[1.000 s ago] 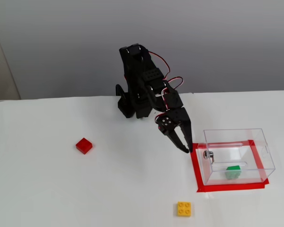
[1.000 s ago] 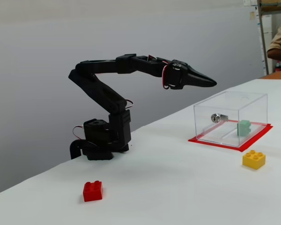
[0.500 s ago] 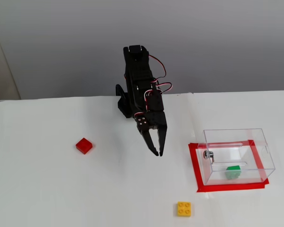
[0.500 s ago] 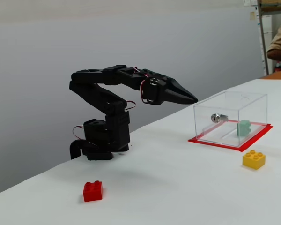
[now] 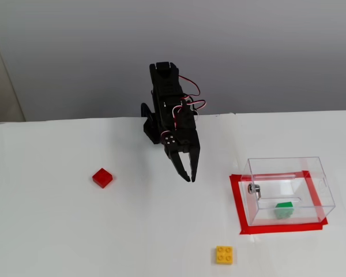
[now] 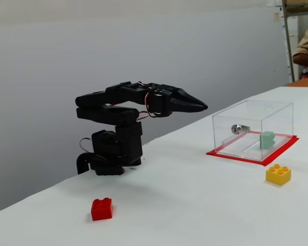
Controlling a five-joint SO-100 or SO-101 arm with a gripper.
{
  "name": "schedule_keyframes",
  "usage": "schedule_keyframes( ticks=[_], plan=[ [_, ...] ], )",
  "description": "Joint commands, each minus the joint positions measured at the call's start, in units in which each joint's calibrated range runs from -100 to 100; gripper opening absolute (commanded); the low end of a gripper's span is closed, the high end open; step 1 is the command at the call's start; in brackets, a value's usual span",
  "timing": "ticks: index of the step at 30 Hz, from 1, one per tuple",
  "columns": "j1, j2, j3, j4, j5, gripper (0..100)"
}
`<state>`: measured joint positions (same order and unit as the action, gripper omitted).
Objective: Pick the green lego brick and place it into the transparent box
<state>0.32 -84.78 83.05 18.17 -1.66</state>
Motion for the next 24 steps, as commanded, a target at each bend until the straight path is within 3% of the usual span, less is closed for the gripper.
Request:
schedule_keyframes(
  ticks=[1, 19, 24],
  plan=[
    [1.1, -5.0, 1.9, -0.1, 0.1, 1],
    [9.4, -15.1, 16.1, -0.2, 0.1, 1],
    [7.6, -15.1, 16.2, 1.6, -0.2, 1]
  ],
)
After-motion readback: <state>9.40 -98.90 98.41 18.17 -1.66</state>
